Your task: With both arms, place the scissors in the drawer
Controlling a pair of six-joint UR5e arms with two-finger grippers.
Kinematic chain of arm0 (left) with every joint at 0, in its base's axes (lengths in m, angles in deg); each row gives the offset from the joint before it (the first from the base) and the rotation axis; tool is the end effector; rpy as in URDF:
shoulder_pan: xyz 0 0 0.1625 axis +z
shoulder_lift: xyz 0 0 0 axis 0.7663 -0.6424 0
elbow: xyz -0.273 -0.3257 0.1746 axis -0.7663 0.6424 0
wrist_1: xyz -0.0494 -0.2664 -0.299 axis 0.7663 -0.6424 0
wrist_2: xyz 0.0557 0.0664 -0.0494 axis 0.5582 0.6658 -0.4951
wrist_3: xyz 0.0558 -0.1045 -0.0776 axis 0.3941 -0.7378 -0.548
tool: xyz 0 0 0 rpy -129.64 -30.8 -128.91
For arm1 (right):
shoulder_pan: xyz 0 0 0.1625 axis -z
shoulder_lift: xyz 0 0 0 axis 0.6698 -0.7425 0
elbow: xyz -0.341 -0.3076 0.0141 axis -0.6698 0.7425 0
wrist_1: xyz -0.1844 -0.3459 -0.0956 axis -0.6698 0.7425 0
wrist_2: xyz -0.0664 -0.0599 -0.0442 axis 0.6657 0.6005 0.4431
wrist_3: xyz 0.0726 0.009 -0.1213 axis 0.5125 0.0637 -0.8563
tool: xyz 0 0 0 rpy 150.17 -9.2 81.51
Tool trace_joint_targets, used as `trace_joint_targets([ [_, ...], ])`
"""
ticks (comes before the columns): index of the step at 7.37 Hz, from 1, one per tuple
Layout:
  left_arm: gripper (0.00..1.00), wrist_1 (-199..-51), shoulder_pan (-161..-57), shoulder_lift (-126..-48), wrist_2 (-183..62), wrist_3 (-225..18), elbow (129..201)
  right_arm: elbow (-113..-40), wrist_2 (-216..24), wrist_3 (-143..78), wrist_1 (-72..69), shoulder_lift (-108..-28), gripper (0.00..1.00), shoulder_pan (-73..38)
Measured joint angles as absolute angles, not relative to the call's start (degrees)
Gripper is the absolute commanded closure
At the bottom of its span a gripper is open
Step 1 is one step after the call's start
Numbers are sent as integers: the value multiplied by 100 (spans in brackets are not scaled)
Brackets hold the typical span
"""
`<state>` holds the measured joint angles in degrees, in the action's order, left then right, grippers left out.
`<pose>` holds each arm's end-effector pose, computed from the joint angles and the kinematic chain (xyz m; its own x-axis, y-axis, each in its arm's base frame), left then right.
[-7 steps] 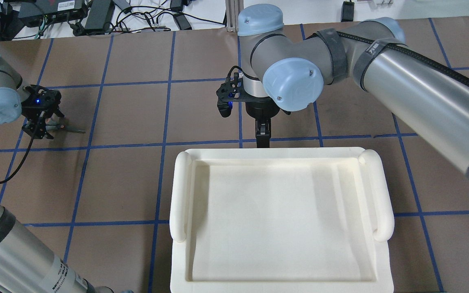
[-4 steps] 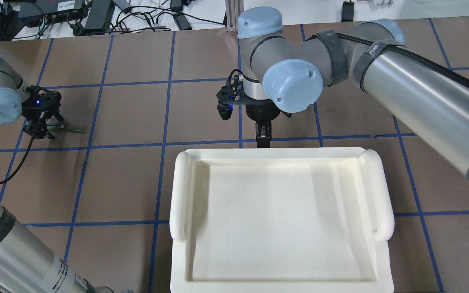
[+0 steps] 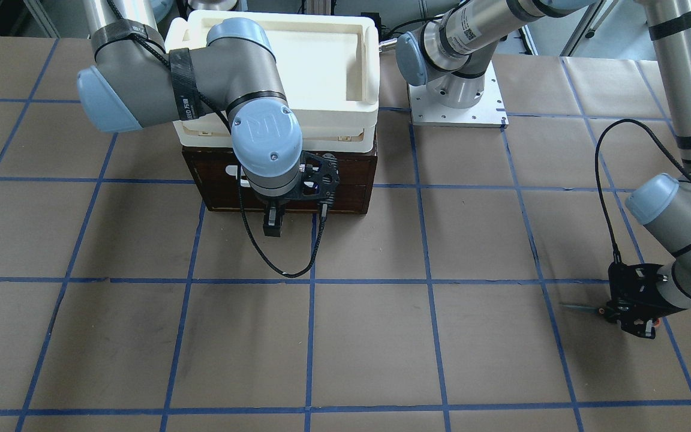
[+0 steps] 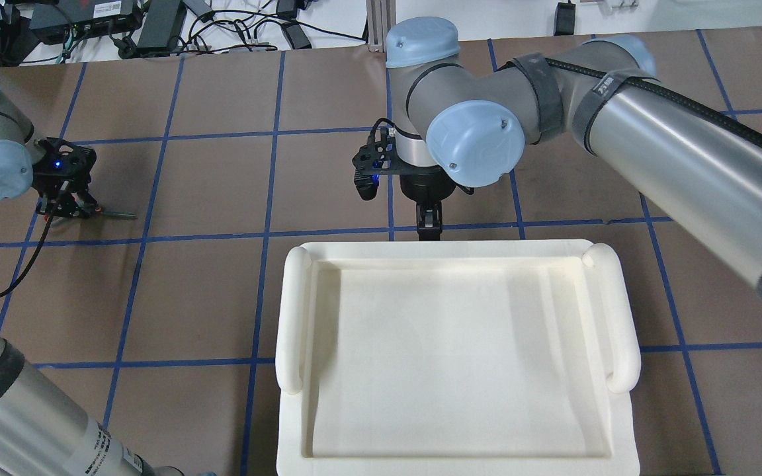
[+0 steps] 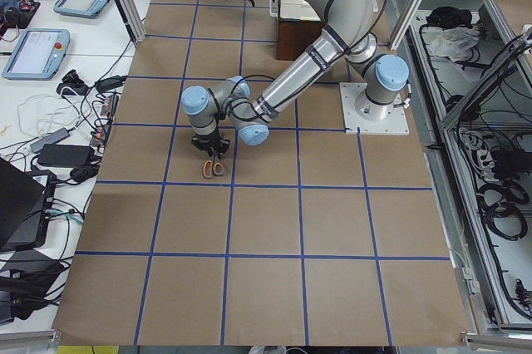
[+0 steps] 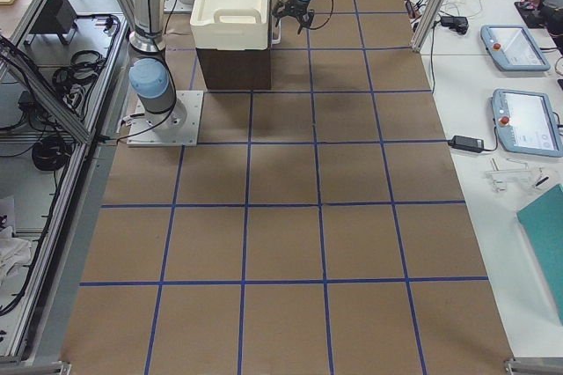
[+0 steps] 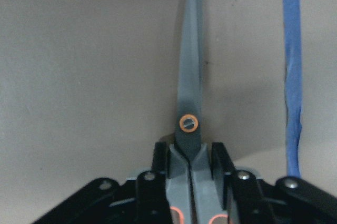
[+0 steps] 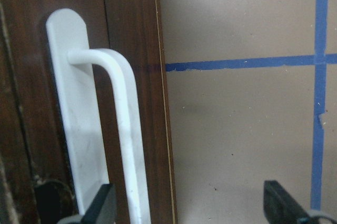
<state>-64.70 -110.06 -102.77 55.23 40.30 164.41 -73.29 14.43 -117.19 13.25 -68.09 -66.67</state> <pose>0.2286 -0.6420 0.1736 0.1536 0.9857 0.0686 0.9868 -0.1567 0.0419 0.3149 -0.4921 0.2996 -0.0693 -0.9489 -0.3080 -0.9961 0.0491 0.0731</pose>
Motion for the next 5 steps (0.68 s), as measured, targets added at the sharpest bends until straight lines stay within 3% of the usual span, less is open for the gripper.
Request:
trace_joint_targets([
  [5,100,-7080,-11248,-9534,5505,4015,16380,-7424,1453,-11860,1336,-6801,0,-6667],
])
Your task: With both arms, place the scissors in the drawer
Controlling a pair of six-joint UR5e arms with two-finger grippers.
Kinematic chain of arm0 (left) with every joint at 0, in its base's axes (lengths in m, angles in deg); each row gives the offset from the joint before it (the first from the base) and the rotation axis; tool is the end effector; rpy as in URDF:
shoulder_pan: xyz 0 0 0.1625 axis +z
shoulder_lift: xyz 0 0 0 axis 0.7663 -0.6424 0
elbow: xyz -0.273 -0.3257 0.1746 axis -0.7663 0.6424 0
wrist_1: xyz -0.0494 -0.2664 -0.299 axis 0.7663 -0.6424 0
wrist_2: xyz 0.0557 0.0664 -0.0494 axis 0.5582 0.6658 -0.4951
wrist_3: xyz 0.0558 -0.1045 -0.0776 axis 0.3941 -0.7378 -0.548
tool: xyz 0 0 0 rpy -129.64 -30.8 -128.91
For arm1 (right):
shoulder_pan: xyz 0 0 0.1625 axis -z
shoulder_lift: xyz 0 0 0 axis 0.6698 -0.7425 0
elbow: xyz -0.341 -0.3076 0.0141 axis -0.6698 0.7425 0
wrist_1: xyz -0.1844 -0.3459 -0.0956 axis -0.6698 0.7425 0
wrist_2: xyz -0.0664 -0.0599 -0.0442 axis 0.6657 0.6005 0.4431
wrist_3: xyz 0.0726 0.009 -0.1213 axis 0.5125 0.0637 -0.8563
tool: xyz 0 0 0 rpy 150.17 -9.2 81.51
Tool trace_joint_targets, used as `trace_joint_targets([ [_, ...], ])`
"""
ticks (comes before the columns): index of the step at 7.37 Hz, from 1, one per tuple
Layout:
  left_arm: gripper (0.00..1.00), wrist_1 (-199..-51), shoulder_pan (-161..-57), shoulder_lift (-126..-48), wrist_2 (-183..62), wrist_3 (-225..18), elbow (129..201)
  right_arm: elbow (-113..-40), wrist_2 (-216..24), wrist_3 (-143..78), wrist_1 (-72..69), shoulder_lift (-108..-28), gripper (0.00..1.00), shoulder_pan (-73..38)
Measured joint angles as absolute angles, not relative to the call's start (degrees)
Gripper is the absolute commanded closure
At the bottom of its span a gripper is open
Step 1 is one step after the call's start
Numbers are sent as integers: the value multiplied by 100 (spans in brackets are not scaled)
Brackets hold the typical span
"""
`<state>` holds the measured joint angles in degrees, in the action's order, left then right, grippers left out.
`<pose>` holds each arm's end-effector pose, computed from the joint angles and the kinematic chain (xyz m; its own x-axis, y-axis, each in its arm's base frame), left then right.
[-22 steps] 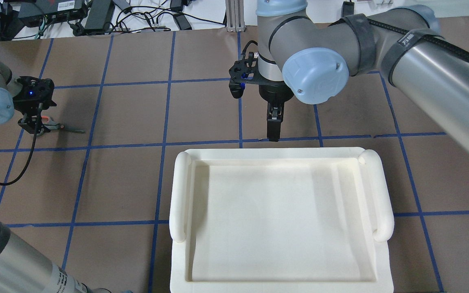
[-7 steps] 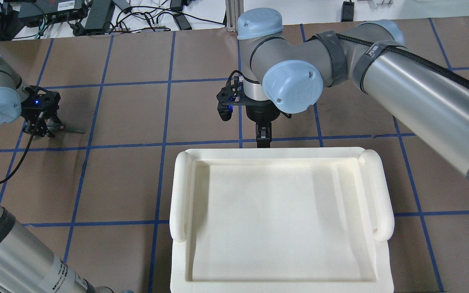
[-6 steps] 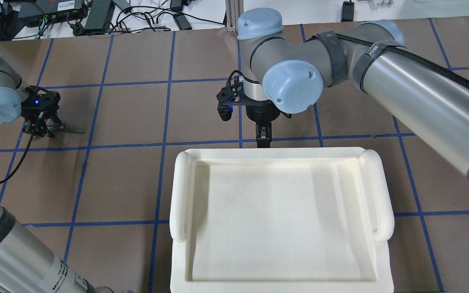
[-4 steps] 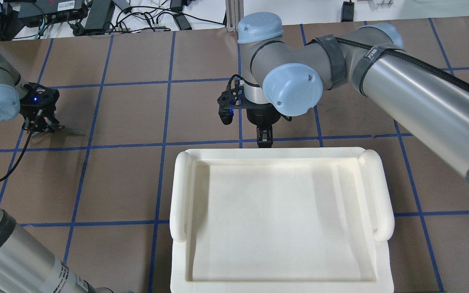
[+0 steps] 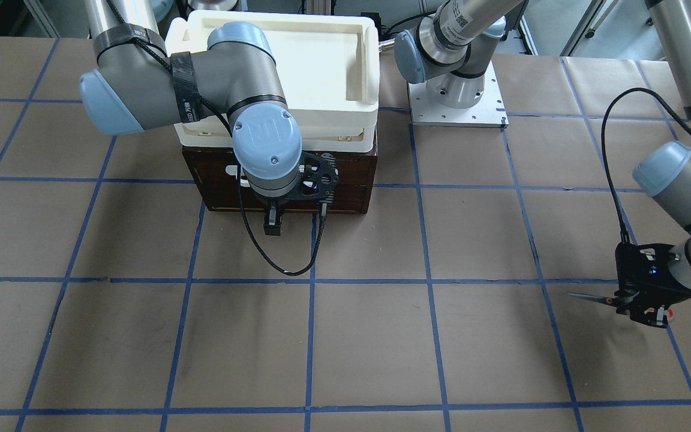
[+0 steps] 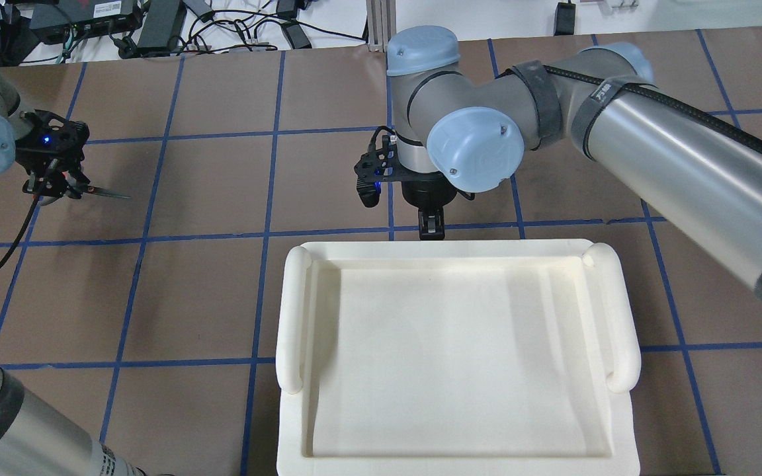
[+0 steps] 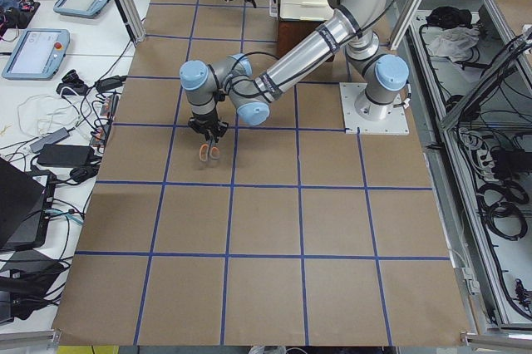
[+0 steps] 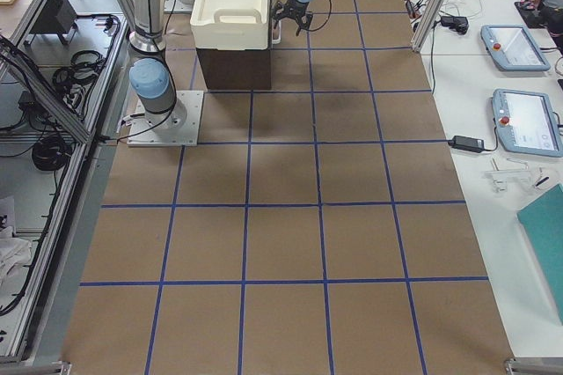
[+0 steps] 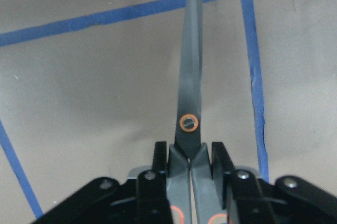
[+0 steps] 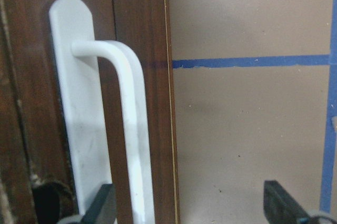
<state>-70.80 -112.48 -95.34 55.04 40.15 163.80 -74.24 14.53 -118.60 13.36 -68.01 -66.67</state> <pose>0.1925 -0.6352 0.2535 0.1918 0.9806 0.0400 0.9791 -0.1940 0.0606 0.3132 -0.4880 0.2922 -0.0464 -0.9452 -0.3233 -0.9971 0.0241 0.0726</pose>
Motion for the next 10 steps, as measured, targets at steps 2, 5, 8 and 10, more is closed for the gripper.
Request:
trace_joint_targets([
  [2,100,-7586,-11399,-9215,5522,3966,16209,-7461,1450,-11906,1346,-6788,0,-6665],
  [5,100,-7964,-11468,-9117,5520,3893,16102,-7476,1450,-11992,1434,-6751,0,-6670],
  [8,100,-8001,-11470,-9121,5529,3890,16115,-7450,1444,-12079,1550,-6760,0,-6667],
  [10,100,-7997,-11464,-9121,5542,3889,16116,-7416,1441,-12135,1589,-6757,0,-6667],
])
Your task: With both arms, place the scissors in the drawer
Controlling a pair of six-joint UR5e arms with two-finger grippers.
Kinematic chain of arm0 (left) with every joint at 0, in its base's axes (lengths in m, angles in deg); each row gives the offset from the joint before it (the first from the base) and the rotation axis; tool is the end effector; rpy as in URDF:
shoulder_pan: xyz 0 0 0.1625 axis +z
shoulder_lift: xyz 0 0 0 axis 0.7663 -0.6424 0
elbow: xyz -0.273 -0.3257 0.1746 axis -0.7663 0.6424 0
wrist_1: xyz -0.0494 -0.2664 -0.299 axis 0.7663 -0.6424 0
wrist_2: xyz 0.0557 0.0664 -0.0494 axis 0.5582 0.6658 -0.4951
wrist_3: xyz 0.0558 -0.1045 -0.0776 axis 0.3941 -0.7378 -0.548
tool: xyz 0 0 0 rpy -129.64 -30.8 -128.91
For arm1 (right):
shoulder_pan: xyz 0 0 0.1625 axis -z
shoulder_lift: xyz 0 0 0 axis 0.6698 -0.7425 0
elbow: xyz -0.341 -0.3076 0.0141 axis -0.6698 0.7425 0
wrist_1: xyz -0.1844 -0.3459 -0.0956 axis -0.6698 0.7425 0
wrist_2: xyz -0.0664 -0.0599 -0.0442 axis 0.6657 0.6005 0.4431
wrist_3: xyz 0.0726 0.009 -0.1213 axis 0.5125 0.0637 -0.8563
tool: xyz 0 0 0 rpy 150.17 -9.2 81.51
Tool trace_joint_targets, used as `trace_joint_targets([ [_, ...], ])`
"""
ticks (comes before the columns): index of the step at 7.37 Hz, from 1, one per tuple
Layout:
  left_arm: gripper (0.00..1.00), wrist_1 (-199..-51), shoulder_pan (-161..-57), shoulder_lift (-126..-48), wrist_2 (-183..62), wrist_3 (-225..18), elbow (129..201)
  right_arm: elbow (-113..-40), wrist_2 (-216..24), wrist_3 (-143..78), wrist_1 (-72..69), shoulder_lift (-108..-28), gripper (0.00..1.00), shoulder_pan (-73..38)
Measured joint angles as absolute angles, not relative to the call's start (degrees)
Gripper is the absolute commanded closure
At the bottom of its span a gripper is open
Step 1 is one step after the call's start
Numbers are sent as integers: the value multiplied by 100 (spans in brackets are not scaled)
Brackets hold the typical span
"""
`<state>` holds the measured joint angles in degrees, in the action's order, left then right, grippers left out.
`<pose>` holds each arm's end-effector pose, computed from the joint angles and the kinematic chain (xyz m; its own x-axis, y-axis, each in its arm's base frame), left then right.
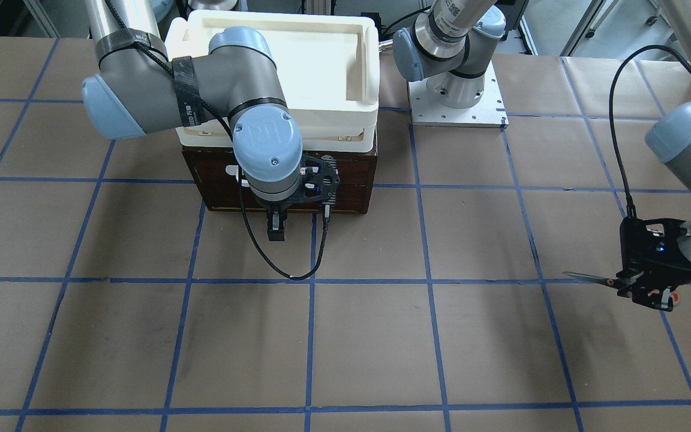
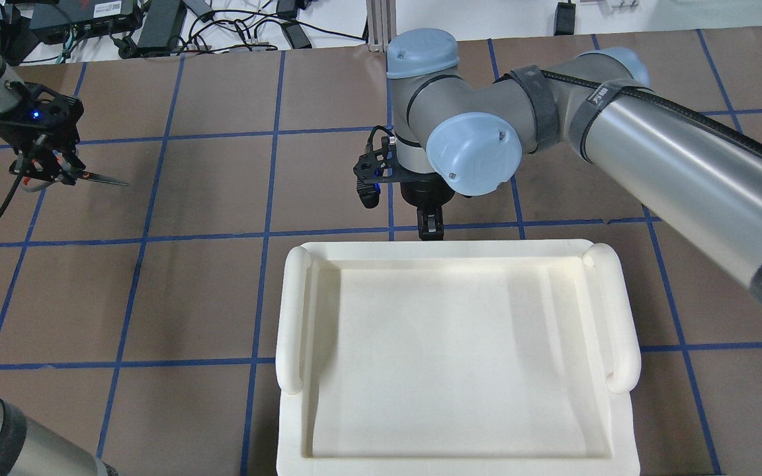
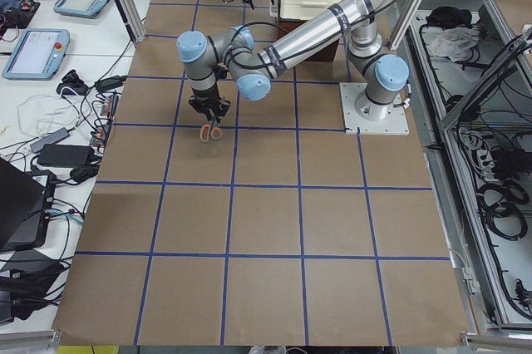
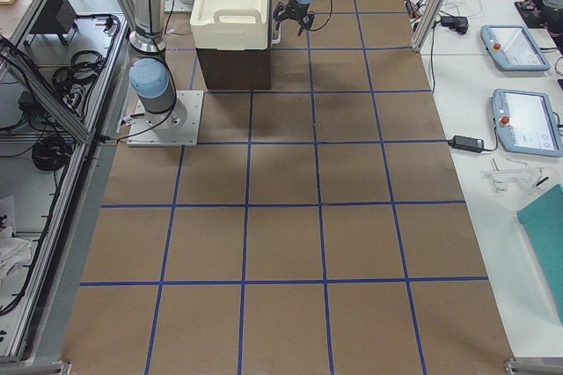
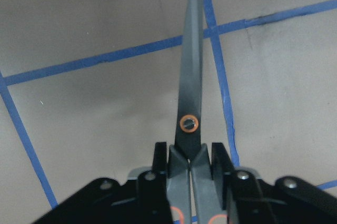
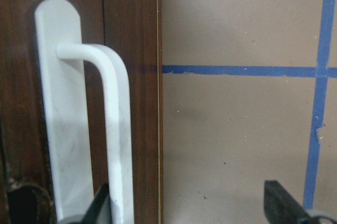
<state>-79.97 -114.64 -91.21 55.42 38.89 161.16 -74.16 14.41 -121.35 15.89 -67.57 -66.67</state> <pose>0.1617 -0.6258 0.3048 0.2080 0.9752 0.0759 0.9765 -0.2115 0.0413 0.3163 -0.4962 0.2906 0.0052 -0.9562 -0.2928 -0.9989 -0.0188 0.0437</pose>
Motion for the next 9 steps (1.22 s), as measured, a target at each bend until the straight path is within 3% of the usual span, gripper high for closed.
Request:
trace_joint_targets([
  [9,100,-7993,-11457,-9164,5720,3930,16117,-7374,1440,-12411,2209,-6604,0,-6643],
])
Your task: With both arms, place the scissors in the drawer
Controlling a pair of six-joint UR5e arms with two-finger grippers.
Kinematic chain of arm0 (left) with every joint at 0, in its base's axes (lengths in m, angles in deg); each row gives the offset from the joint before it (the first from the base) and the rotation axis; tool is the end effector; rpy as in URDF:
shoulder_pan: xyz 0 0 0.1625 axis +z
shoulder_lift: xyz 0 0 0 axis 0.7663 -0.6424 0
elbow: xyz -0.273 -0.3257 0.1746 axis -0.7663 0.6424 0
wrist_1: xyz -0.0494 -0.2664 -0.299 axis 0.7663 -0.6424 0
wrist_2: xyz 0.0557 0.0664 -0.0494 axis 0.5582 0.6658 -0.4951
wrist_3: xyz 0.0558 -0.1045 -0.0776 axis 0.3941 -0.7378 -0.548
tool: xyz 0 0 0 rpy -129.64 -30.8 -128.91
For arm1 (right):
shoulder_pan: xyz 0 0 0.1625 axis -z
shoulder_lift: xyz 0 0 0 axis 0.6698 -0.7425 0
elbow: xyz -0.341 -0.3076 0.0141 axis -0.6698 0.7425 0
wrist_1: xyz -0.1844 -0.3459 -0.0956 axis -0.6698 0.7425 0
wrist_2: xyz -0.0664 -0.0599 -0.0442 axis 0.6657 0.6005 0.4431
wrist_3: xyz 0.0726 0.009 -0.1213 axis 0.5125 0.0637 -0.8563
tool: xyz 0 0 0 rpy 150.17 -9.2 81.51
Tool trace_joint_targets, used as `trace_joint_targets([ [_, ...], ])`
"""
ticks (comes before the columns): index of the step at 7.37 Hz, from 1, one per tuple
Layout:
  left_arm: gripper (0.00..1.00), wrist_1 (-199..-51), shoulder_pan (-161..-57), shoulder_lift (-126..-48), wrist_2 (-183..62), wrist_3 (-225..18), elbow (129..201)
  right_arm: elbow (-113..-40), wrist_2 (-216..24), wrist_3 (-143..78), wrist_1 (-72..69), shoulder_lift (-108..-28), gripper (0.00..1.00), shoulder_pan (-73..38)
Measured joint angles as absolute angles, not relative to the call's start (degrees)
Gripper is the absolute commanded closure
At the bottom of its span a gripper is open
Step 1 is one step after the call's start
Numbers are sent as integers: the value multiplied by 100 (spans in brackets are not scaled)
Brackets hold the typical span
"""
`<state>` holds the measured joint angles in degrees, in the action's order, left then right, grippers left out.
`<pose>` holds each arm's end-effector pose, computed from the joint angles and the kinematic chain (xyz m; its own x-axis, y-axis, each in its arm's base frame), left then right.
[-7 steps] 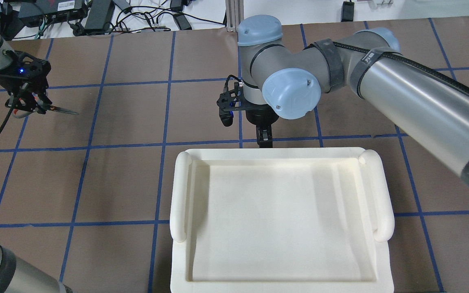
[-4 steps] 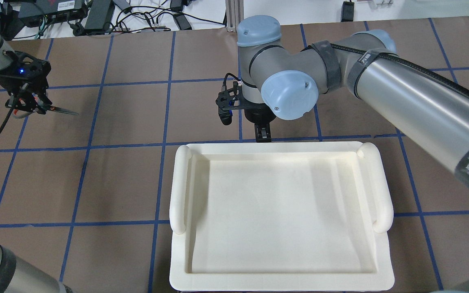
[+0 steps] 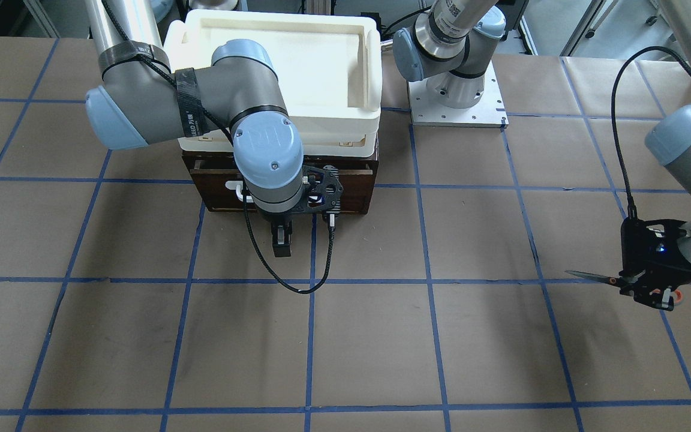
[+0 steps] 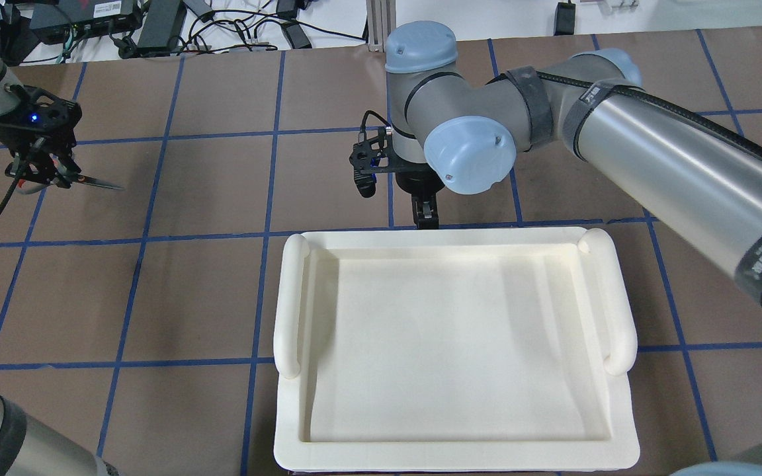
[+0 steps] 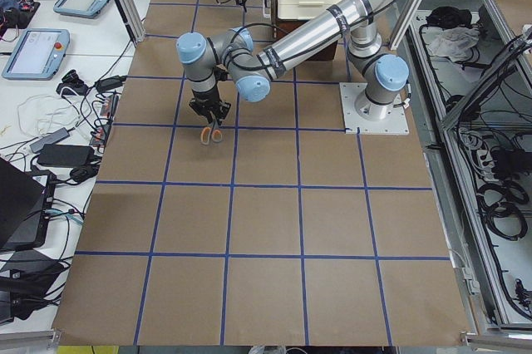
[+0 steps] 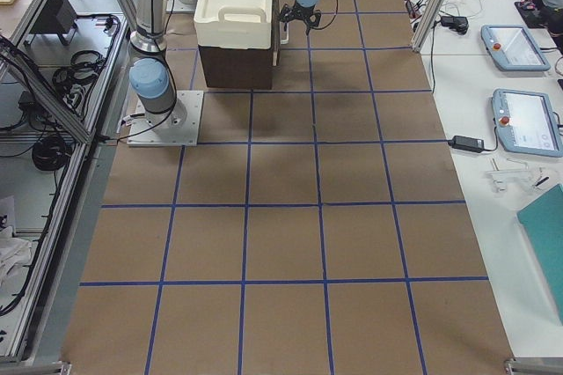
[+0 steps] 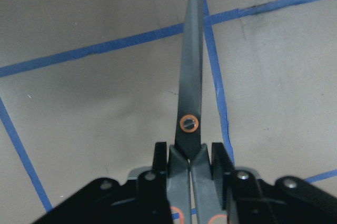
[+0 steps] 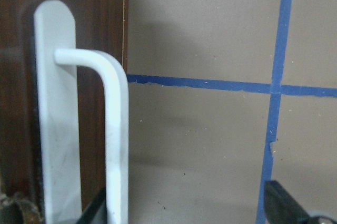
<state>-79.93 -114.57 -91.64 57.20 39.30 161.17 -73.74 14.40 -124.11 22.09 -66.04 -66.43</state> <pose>0.1669 -0.6247 0.3005 0.2128 0.9719 0.1006 0.9737 -0.2195 0.0608 0.3215 -0.5194 0.2847 0.0565 -0.9757 -0.2118 -0.9982 -0.0591 0.0063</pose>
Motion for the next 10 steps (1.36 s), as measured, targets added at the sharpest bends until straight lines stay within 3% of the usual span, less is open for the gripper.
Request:
trace_joint_targets([
  [3,100,-7994,-11456,-9178,5731,3961,16117,-7333,1441,-12515,2613,-6536,0,-6566],
  [10,100,-7987,-11463,-9200,5756,4000,16130,-6431,1457,-12630,2864,-5918,0,-6363],
])
